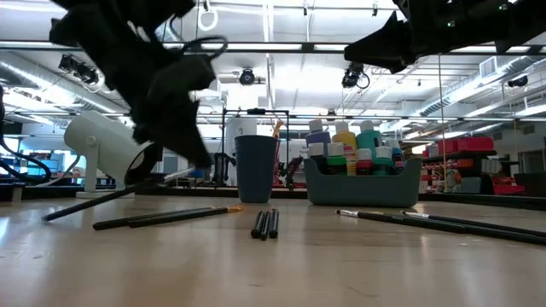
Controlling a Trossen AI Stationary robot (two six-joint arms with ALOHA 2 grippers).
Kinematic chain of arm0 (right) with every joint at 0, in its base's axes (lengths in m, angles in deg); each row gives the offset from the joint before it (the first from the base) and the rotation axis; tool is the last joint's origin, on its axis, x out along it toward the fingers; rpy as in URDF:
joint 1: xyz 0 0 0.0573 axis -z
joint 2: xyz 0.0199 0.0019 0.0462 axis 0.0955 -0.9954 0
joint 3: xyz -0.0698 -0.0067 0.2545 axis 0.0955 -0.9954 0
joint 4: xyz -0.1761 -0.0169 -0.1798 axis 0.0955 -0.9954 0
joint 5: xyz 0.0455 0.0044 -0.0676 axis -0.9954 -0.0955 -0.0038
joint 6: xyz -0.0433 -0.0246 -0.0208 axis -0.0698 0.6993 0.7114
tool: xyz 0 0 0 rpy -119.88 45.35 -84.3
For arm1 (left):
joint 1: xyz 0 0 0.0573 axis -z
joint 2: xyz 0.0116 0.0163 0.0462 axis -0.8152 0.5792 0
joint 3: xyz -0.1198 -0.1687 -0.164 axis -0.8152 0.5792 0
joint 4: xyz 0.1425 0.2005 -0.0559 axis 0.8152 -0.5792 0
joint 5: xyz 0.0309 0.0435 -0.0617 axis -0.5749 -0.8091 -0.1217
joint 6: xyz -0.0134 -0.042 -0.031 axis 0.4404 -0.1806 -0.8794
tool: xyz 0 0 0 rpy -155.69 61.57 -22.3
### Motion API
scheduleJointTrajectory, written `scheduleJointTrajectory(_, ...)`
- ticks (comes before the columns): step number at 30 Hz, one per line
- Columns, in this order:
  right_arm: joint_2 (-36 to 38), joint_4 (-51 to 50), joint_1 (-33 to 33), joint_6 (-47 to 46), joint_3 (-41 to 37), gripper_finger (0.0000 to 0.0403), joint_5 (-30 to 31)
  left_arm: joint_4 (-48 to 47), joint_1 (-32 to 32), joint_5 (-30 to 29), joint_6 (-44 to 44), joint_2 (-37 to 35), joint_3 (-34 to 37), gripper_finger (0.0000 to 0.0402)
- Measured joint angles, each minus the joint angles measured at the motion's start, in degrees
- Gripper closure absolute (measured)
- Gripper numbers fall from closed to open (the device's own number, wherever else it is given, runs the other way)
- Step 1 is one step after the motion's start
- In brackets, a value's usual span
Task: Pick & Place Paint Supplies
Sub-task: Put the silver paint brush into the blue cup
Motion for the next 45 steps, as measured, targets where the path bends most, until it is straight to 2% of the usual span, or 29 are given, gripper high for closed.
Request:
scheduleJointTrajectory(10,0.0,0.02,0.0,-0.17,0.0,0.0248,-0.02,0.31,-2.89,-9.52,14.33,-4.21,-5.55,0.04)
scheduleJointTrajectory(22,0.0,-0.01,-0.02,-0.17,0.0,0.0248,-0.85,9.58,-15.27,-10.09,39.36,-5.56,-13.39,0.0401)
scheduleJointTrajectory(28,0.0,-0.11,-0.01,-0.19,0.0,0.0248,-0.92,12.62,-20.24,-12.28,51.38,-5.56,-20.11,0.0401)
scheduleJointTrajectory(32,0.0,-0.11,-0.02,-0.17,0.0,0.0248,-0.98,18.45,-23.4,-12.05,59.32,-5.54,-21.6,0.0401)
scheduleJointTrajectory(38,0.0,-0.02,-0.02,-0.17,0.0,0.0248,-0.96,20.5,-28.51,-8.89,58.15,-4.66,-21.2,0.0401)
scheduleJointTrajectory(45,0.0,0.42,-0.02,-0.17,0.0,0.0248,-0.95,20.99,-32.46,-8.9,55.8,2.68,-21.03,0.0401)
